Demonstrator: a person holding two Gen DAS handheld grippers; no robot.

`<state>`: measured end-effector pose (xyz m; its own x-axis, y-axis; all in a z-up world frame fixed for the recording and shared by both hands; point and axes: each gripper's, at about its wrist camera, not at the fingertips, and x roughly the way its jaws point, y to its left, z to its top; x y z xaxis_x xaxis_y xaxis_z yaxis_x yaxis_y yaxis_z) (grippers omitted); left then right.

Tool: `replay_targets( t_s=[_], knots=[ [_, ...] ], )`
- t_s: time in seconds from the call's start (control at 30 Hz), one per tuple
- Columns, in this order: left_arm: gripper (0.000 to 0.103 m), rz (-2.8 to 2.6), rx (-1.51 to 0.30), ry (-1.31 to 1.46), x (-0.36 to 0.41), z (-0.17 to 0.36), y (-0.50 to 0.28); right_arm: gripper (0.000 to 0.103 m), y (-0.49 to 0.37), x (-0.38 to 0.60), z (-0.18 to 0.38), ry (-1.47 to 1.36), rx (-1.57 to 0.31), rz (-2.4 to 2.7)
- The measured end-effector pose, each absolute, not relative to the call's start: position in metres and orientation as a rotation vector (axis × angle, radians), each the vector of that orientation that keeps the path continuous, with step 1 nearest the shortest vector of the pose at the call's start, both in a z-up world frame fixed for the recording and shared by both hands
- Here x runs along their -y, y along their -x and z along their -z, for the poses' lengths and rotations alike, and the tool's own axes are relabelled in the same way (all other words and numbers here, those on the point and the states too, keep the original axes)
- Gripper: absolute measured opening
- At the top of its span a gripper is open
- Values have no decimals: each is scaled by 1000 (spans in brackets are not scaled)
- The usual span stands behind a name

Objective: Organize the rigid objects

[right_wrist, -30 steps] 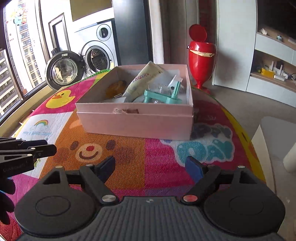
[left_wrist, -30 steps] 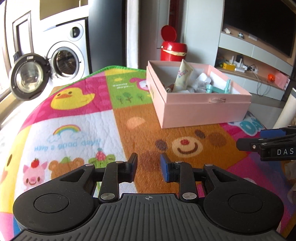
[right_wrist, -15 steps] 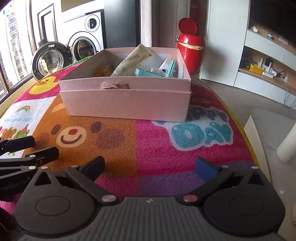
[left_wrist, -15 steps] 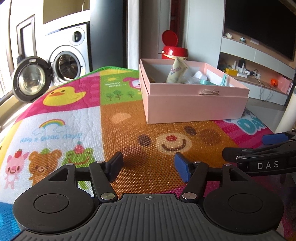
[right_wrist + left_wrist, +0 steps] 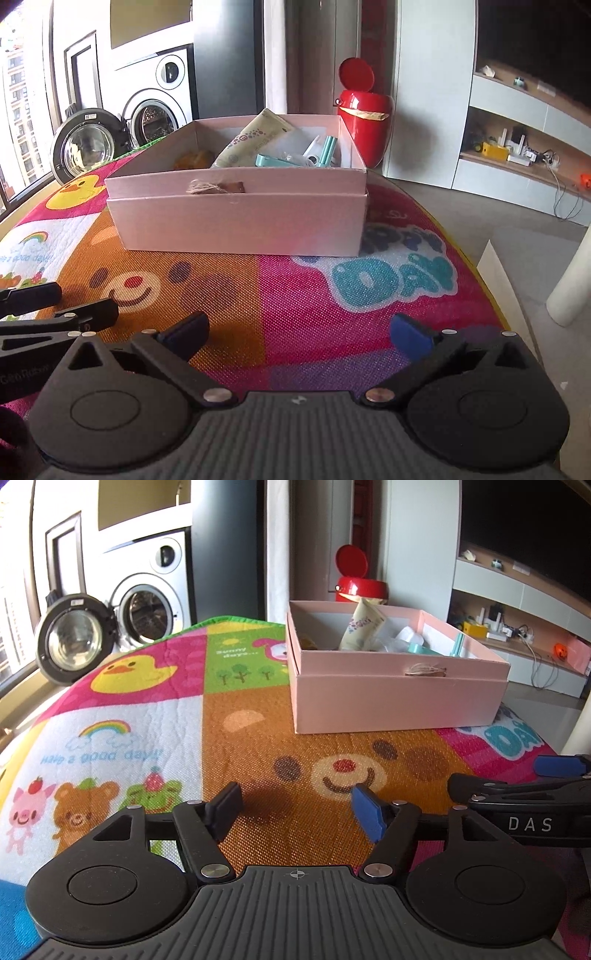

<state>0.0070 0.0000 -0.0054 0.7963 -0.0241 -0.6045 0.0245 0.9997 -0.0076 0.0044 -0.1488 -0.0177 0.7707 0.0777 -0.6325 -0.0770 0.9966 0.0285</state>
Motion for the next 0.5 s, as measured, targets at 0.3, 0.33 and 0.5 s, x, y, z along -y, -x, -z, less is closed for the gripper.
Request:
replay_targets(
  t_s=[0.3,0.33,0.5],
  knots=[
    [72,28,-648,5,0,6,-7,103,-2,147,19,2,-671,-79],
    [72,27,-648,3,-1,6,-7,103,-2,147,20,2,-671,-79],
    [72,28,-648,4,-1,6,-7,103,-2,147,20,2,-671,-79]
  ],
)
